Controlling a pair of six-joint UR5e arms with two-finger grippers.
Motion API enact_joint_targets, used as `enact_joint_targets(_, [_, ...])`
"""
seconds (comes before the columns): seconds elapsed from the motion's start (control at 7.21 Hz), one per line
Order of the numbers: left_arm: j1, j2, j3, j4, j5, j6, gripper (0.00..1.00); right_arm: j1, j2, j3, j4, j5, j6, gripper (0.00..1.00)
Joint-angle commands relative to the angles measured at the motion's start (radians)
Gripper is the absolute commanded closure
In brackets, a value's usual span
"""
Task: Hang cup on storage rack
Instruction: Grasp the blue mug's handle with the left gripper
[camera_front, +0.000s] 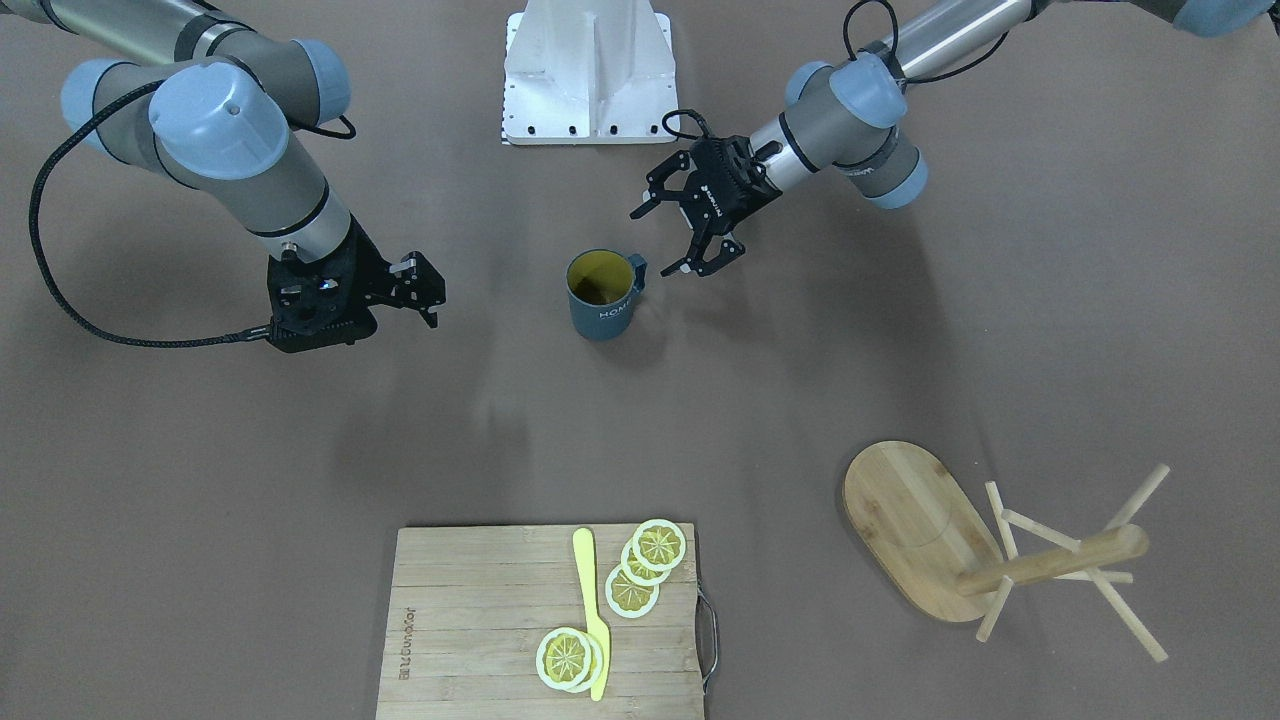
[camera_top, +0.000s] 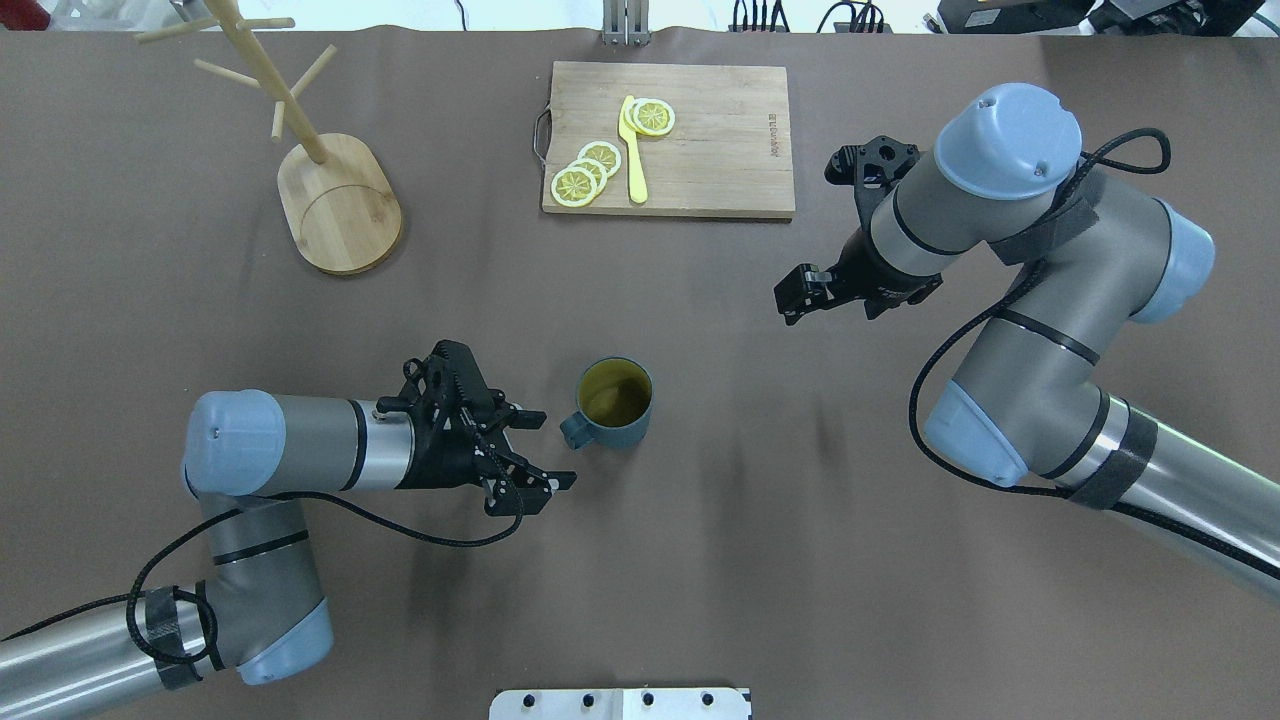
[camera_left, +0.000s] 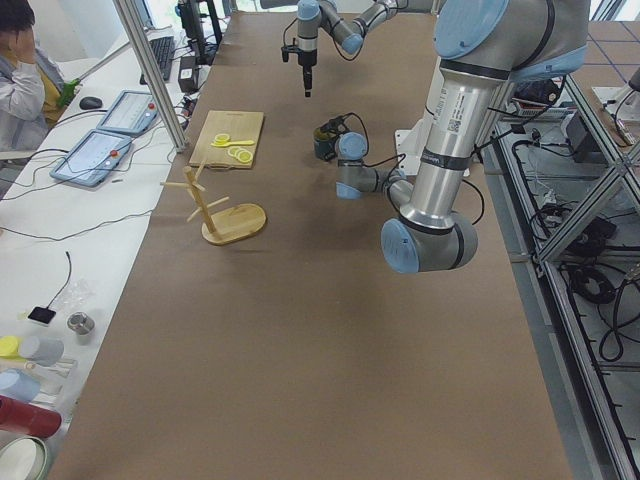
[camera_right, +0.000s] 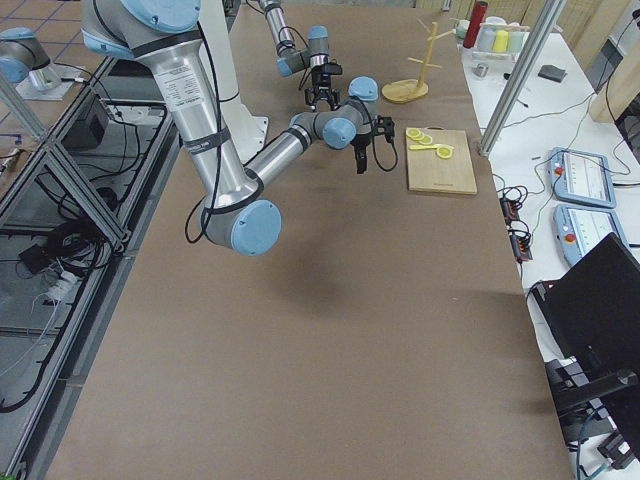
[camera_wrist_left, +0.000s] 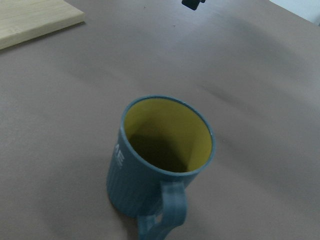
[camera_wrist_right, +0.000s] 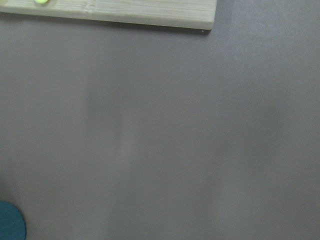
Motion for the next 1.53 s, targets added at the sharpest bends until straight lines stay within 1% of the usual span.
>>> enact_joint_targets(0.0, [0.013,-0.02,0.019,0.0,0.034,0.001,0.13,0.0,-0.002,0.0,0.003,0.0,-0.001,0.01])
enact_joint_targets(0.28, [0.015,-0.022,0.022,0.0,0.078,0.001,0.15,0.0,-0.002,0.0,0.003,0.0,0.001,0.01])
enact_joint_targets(0.42, [0.015,-0.022,0.022,0.0,0.08,0.001,0.16,0.0,-0.002,0.0,0.003,0.0,0.004,0.01])
enact_joint_targets(0.69, [0.015,-0.023,0.03,0.0,0.112,0.001,0.22,0.0,-0.003,0.0,0.003,0.0,0.004,0.01])
enact_joint_targets(0.83, [0.015,-0.023,0.031,0.0,0.113,0.001,0.27,0.0,-0.003,0.0,0.003,-0.002,0.006,0.01])
enact_joint_targets(0.97, [0.015,-0.023,0.031,0.0,0.113,0.0,0.27,0.0,-0.003,0.0,0.003,-0.002,0.007,0.01])
enact_joint_targets(1.25, [0.015,-0.023,0.033,0.0,0.113,-0.019,0.38,0.0,-0.014,0.002,0.005,-0.003,0.01,0.01])
enact_joint_targets(1.39, [0.015,-0.025,0.031,0.0,0.115,-0.031,0.46,0.0,-0.018,0.003,0.003,-0.003,0.012,0.01])
